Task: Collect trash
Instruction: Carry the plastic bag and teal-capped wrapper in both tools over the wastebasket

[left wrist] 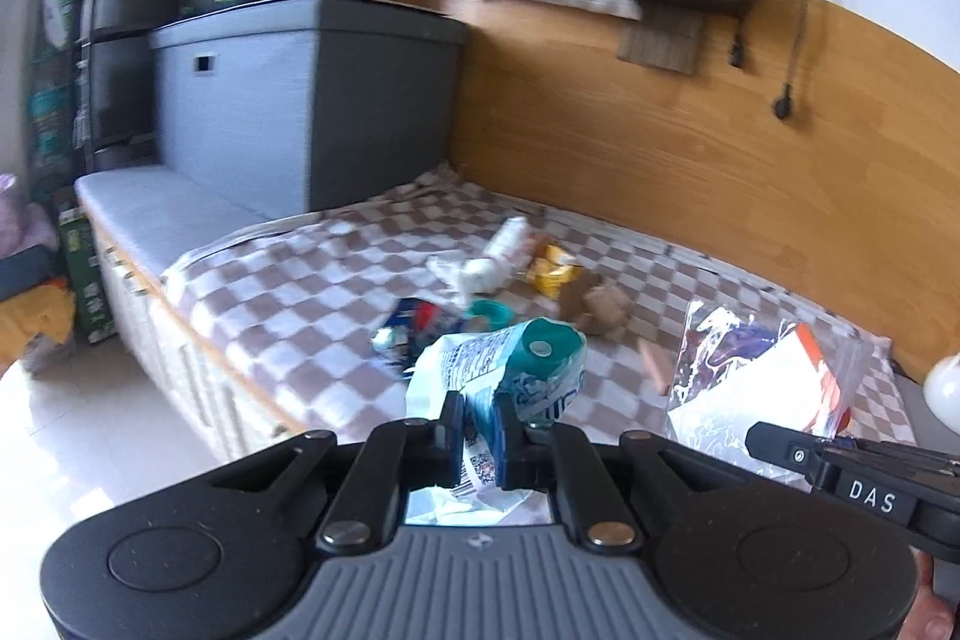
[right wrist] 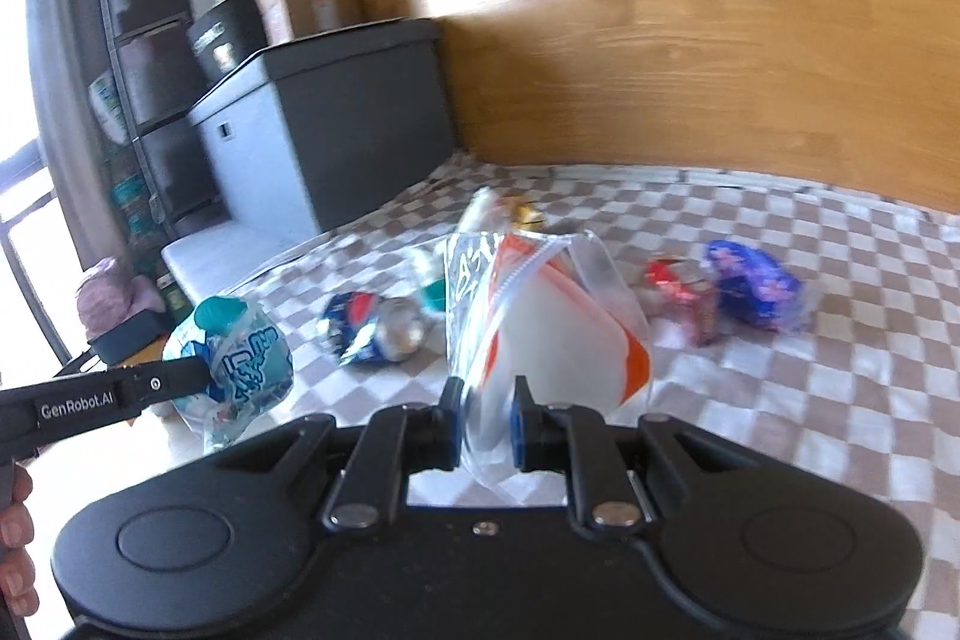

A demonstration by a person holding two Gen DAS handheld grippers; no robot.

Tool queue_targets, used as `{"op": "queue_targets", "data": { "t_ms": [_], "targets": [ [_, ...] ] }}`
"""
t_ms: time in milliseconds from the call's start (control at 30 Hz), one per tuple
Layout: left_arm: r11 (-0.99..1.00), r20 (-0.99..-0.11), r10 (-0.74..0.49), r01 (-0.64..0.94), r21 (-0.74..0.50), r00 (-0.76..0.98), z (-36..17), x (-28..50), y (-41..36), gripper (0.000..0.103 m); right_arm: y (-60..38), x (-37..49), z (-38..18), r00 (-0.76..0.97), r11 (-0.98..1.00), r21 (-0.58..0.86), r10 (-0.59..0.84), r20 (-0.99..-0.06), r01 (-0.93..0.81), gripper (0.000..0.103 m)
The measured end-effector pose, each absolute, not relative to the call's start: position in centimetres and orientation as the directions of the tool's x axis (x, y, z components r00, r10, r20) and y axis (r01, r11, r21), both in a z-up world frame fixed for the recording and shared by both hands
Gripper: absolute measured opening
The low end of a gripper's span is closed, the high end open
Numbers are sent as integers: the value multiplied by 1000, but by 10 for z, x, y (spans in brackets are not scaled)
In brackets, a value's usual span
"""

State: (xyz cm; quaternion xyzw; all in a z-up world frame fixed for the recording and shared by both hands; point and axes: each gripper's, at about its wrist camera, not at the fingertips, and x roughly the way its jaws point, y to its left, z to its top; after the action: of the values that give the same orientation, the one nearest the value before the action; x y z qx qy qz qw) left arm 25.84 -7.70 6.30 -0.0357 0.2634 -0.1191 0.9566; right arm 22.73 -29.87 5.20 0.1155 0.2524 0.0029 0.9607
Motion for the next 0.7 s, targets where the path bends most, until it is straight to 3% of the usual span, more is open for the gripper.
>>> {"op": "queue_targets", "data": {
  "t_ms": [400, 700],
  "targets": [
    [983, -567, -144, 49, -179, 811, 23, 273, 16, 10, -207, 261, 26, 811, 979, 172, 190, -553, -112, 16],
    [977, -656, -105, -46, -210, 747, -41, 296, 55, 10, -156, 295, -31, 702, 967, 142, 250, -666, -210, 16]
  ]
}}
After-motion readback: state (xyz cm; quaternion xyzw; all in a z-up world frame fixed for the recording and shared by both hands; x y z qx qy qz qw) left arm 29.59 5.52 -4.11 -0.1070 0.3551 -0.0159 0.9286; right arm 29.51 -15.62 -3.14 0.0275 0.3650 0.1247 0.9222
